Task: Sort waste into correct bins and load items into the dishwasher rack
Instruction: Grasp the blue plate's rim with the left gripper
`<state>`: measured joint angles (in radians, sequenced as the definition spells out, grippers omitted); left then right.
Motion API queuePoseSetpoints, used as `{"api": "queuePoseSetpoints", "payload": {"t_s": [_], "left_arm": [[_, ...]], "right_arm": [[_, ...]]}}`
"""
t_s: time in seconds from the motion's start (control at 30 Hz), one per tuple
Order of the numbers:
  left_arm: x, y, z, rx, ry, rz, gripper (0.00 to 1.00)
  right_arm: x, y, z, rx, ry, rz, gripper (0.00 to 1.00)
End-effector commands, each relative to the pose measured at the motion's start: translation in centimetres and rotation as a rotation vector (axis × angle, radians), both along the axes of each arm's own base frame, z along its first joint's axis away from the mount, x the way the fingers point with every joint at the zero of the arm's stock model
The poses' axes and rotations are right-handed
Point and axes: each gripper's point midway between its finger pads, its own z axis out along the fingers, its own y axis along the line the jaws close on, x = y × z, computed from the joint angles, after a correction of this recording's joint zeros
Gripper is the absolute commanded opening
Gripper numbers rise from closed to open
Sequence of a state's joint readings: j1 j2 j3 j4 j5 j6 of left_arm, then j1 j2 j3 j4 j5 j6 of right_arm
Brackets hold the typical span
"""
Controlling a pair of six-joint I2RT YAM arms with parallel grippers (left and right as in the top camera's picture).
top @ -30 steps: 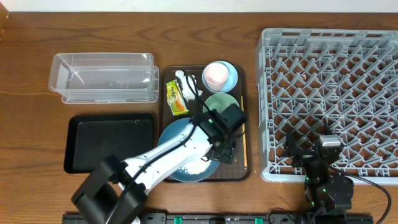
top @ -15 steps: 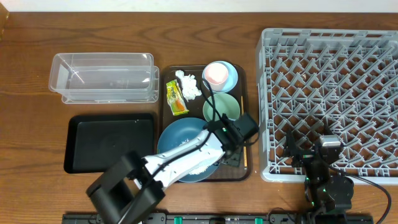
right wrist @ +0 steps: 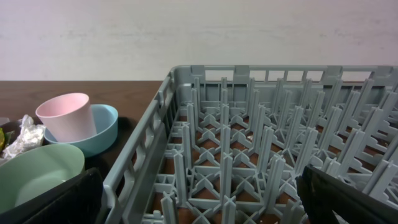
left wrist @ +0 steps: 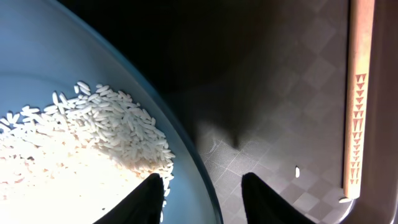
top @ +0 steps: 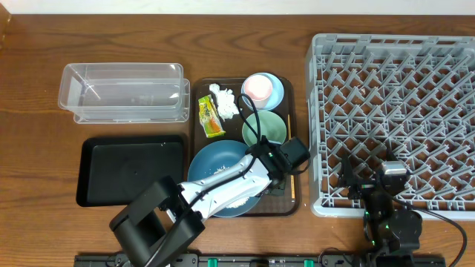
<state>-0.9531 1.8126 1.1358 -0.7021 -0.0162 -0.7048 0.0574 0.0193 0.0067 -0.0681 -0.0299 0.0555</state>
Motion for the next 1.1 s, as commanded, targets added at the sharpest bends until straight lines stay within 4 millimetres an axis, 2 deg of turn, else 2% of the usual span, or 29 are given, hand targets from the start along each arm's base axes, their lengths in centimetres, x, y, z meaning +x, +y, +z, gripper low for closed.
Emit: {"api": "queuePoseSetpoints", "payload": {"t_s": [0.0, 0.13, 0.53, 0.6, 0.7, 0.87, 1.07], "left_arm": [[0.1, 0.6, -0.5, 0.032, -0.013, 0.013, 0.4], [0.1, 0.6, -0.5, 0.032, -0.013, 0.013, 0.32], [0.2, 0.6, -0.5, 0.036, -0.019, 0.013, 0.19], [0.2, 0.6, -0.5, 0.036, -0.019, 0.013, 0.11], [0.2, 0.6, -0.4, 0.035, -0.018, 0.013, 0.06], [0.0, 0.5, 0.0, 0.027, -0.007, 0.011, 0.06], [0.2, 0.3, 2.3, 0.015, -0.015, 0.007, 0.06]], "right_arm": [[0.0, -0.1, -0.1, -0.008, 0.004, -0.002, 0.99], [0.0, -0.1, -0.2, -0.009, 0.005, -0.002, 0.99], [0.0, -0.1, -0.2, -0.009, 0.005, -0.002, 0.99], [0.0, -0.1, -0.1, -0.009, 0.004, -0.002, 0.99], [0.0, -0.1, -0.2, -0.009, 0.005, -0.002, 0.99], [0.0, -0.1, -0.1, -0.009, 0.004, -0.002, 0.99], [0.0, -0.1, -0.2, -0.009, 0.005, -0.002, 0.99]]}}
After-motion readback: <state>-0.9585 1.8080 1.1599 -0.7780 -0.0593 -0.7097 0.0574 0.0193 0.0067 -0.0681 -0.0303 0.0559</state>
